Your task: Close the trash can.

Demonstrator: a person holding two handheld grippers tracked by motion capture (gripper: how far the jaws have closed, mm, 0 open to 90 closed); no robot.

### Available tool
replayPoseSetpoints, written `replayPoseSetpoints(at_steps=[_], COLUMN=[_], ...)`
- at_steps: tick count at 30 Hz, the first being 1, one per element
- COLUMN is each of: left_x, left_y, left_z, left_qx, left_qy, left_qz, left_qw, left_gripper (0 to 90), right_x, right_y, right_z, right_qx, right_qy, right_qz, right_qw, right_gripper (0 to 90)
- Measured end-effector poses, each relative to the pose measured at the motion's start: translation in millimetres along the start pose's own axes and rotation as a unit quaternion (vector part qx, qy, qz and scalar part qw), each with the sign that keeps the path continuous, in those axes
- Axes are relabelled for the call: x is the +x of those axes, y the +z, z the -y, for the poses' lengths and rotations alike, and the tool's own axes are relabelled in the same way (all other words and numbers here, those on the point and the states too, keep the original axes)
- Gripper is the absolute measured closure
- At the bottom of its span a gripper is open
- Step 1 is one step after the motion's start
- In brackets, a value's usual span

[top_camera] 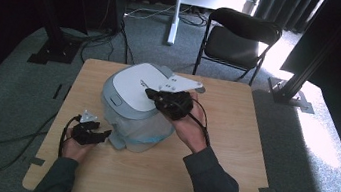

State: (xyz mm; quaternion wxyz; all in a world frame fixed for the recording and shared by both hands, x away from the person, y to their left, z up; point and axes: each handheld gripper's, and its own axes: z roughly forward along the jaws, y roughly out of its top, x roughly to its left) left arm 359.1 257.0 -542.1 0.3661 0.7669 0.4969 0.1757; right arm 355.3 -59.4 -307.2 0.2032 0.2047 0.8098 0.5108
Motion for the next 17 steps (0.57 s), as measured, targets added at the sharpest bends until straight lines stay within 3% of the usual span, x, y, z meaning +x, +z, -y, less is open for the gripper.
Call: replayPoseSetpoints(at_steps=[11,17], left_x=[0.0,0.4], left_y=[0.1,0.4], left_z=[0.0,-0.1], left_qx=[0.0,-0.002], left_qy=[-0.001,-0.002], left_qz=[0.0,0.001], left_qw=[1.0,1.0], left_gripper=[35.0,34.9], right_x=[-28.7,-48.4], right_y=[-23.5,-35.0], right_z=[25.1,47.2], right_qx=[-0.013,-0.009], right_qy=[0.045,0.075], right_qz=[0.051,0.085], right_qw=[0.9976,0.9935], right_gripper=[90.0,90.0])
